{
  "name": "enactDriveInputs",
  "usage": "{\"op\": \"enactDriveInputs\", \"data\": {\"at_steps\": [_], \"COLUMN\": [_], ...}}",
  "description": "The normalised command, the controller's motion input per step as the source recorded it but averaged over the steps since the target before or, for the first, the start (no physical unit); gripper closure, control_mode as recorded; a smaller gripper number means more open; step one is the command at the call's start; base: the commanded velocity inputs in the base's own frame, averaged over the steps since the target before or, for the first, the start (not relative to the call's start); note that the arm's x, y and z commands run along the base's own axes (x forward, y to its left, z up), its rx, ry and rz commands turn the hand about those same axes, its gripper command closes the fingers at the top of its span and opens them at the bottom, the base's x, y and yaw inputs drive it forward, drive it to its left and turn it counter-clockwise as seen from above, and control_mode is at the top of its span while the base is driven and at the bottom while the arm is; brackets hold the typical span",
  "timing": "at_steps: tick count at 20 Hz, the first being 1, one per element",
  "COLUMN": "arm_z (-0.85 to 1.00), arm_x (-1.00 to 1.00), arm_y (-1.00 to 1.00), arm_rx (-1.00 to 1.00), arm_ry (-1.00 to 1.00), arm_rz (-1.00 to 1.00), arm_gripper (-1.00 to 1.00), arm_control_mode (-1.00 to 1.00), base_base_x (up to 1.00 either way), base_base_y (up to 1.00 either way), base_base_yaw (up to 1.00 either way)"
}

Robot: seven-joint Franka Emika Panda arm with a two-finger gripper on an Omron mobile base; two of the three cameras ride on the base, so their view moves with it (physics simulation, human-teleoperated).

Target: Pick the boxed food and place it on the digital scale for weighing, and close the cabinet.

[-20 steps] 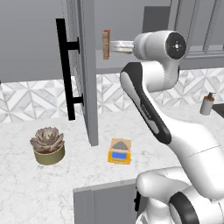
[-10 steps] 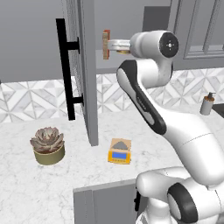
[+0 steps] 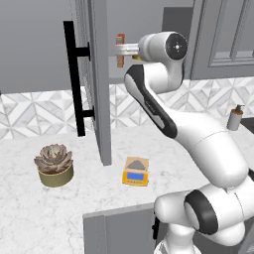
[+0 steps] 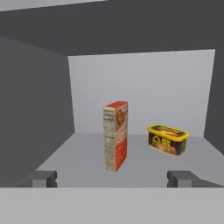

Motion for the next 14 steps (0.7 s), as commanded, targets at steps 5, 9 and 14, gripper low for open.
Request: {"op": "enactDriveInputs", "data": {"at_steps": [5, 9, 14], "arm_z": [0.00, 0.00, -0.09], "arm_x": [0.43, 0.37, 0.39], "arm_y": [0.14, 0.00, 0.01], "arm_rx": [-0.02, 0.00, 0.00], "arm_ry": [0.00, 0.00, 0.00], "arm_rz": [0.00, 0.00, 0.00], "arm_gripper": [-1.00, -1.00, -1.00], "arm_control_mode": [-1.00, -1.00, -1.00], "base_base_x": [0.00, 0.00, 0.00], "base_base_y": [0.00, 0.00, 0.00], "base_base_yaw": [0.00, 0.00, 0.00]}}
